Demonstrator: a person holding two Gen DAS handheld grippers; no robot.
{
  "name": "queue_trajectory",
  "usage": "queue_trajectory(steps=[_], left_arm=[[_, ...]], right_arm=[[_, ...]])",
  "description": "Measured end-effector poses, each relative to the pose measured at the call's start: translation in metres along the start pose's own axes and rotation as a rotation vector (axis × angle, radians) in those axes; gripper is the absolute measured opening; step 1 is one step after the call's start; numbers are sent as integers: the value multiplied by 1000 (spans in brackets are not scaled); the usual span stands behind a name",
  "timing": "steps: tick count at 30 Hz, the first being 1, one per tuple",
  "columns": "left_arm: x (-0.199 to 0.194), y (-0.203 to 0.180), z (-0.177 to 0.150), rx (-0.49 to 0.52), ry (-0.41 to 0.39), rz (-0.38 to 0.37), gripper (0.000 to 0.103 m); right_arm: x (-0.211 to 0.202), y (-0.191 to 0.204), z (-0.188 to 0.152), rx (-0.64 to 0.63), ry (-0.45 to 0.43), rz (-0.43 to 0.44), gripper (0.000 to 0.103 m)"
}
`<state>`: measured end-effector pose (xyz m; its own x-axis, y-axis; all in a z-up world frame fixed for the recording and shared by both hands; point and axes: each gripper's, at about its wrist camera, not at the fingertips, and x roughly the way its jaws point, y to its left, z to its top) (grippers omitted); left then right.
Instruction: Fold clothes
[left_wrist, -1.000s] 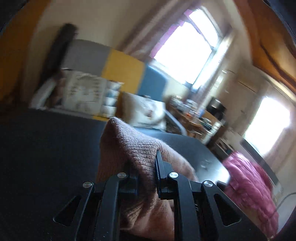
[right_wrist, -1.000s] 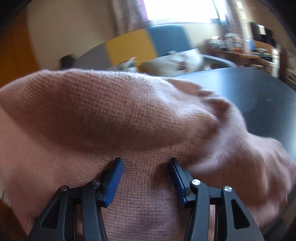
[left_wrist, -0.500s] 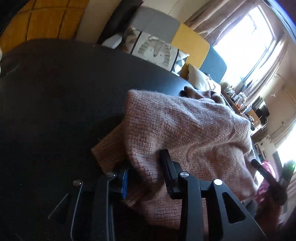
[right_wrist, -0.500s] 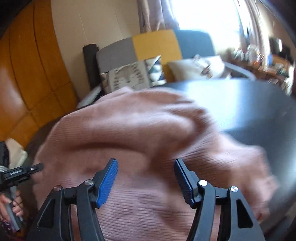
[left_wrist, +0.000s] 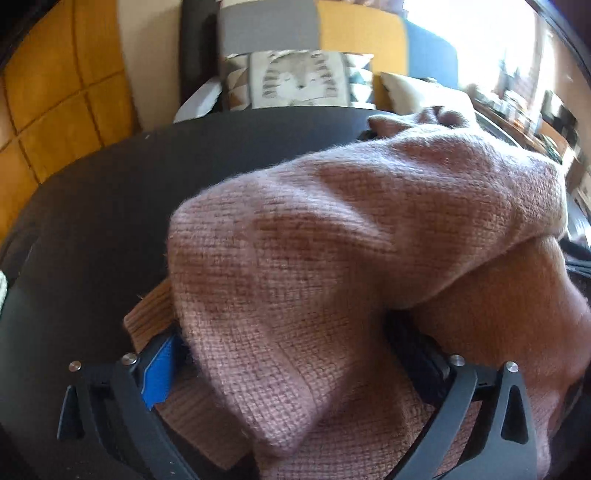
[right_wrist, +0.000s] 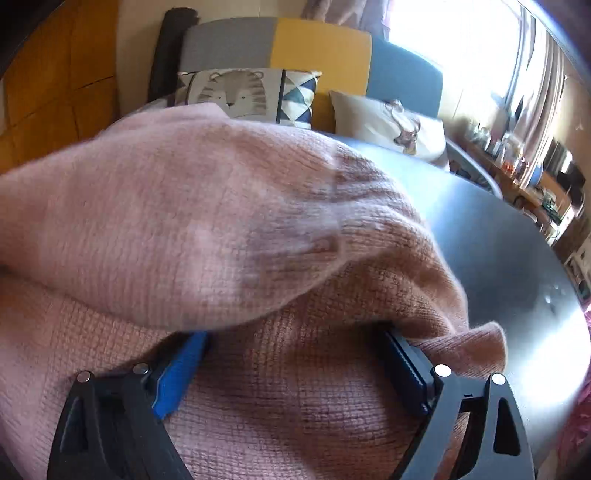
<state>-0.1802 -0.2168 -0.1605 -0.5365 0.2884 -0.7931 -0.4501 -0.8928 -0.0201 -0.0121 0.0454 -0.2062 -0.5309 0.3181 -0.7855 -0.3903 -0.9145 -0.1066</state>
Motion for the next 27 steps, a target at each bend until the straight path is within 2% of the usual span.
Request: queue_trajectory(steps=[4, 5, 6, 8, 11, 12, 14, 15, 17, 19, 20, 21, 23, 25, 27], left_arm=[[4, 6, 10, -50, -5, 16, 103], [2, 7, 10, -64, -11, 11, 103], [-3, 9, 6, -97, -31, -25, 103], [-15, 12, -2, -159, -69, -97, 103], [-36, 12, -22, -185, -114, -194, 103], [-38, 9, -25, -172, -121, -208, 103], [-39, 2, -33, -127, -140, -202, 103], [-35, 1, -34, -120, -145, -186, 103], [-32, 10, -40, -179, -168, -205, 102], [-30, 20, -48, -242, -192, -237, 102], [-30, 25, -53, -275, -205, -257, 102], [-29, 28, -57, -299, -217, -272, 102], [-29, 30, -60, -304, -232, -289, 102], [-28, 30, -62, -303, -242, -299, 102], [-26, 32, -62, -312, -251, -312, 102]], right_arm=[[13, 1, 24, 33, 11, 28, 95], [11, 0, 26, 42, 5, 40, 90], [0, -2, 22, 69, -20, 65, 85], [-23, -5, 14, 124, -73, 121, 85], [-57, 3, 2, 197, -174, 246, 83], [-69, 6, -6, 214, -202, 316, 78], [-83, 15, -14, 217, -205, 469, 74], [-86, 21, -16, 202, -195, 534, 69], [-94, 41, -22, 156, -159, 675, 64], [-95, 63, -24, 111, -77, 806, 58], [-95, 74, -24, 88, -37, 861, 48], [-92, 84, -23, 65, -2, 877, 36], [-82, 104, -23, 14, 76, 845, 21], [-67, 114, -22, 15, 148, 810, 20], [-55, 118, -22, 62, 193, 835, 23]])
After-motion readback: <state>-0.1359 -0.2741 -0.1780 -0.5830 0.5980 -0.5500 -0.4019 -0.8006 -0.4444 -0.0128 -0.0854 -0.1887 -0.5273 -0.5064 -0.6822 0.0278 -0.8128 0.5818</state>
